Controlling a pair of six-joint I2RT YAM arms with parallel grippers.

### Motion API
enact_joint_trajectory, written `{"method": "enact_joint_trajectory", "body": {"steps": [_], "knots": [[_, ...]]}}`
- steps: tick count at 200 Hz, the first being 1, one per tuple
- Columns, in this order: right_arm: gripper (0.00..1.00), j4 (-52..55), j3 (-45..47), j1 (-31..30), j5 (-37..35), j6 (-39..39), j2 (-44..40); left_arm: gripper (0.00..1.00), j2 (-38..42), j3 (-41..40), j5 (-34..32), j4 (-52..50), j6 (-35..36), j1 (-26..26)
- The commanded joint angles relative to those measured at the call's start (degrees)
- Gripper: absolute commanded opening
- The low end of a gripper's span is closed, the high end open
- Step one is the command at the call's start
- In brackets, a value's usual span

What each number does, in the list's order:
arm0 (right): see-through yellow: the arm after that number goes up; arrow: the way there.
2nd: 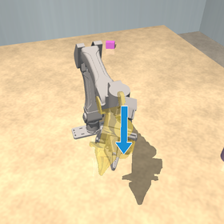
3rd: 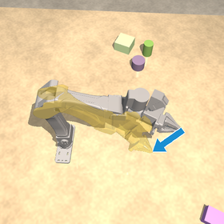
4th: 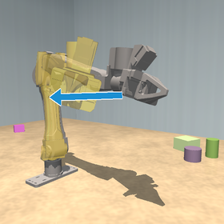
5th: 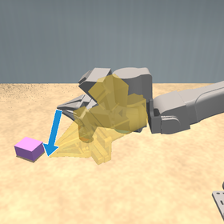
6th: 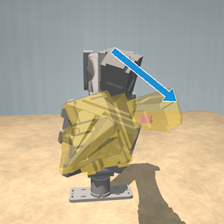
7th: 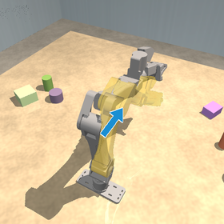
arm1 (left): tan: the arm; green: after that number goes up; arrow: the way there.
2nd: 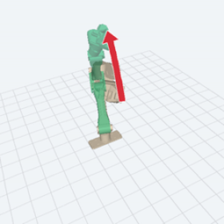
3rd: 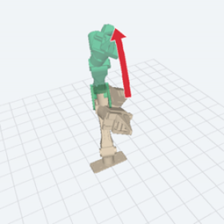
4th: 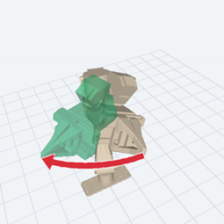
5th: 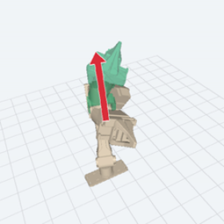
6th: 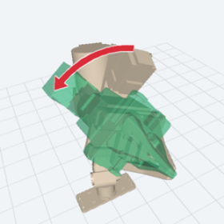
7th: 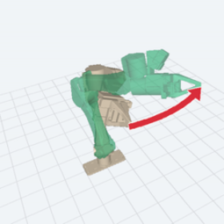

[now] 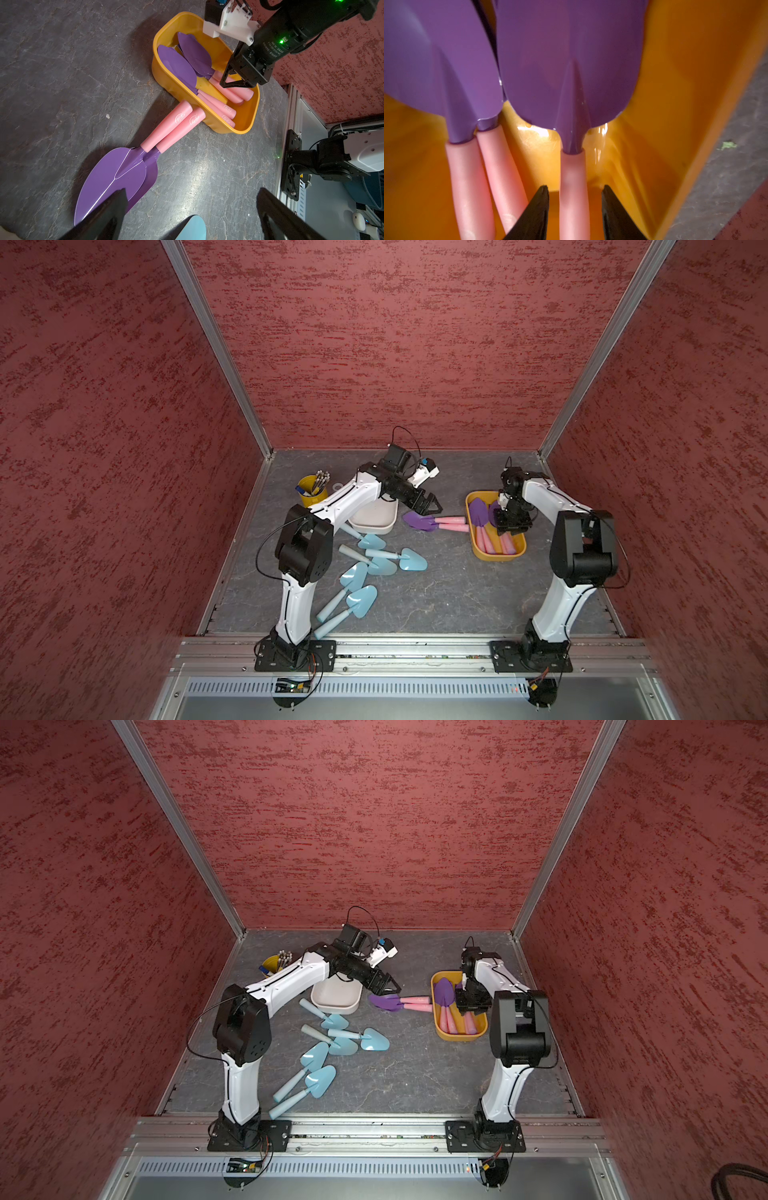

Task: Sort the small shovels by color and place them into the storage box
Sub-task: Place the shovel in the storage box.

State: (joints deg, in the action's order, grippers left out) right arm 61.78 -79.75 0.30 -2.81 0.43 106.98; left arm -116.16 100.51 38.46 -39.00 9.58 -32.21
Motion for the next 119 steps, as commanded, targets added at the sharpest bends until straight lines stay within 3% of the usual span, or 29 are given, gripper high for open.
{"method": "enact_joint_trajectory", "body": {"steps": [1, 56, 119], "knots": [[0.45, 0.6, -0.4, 0.4, -0.4, 0.1, -4.0, 1.00, 2.1, -0.3, -0.3, -1.0, 1.3, -0.4], [0.46, 3.8, -3.3, -0.3, 1.3, 1.8, -11.4, 1.00, 5.0, -0.3, -2.1, -2.9, 4.4, -0.3], [0.46, 1.1, -3.5, -5.4, 6.7, 7.3, -21.4, 1.00, 11.2, -0.4, -2.8, -9.8, 9.4, 1.1]]}}
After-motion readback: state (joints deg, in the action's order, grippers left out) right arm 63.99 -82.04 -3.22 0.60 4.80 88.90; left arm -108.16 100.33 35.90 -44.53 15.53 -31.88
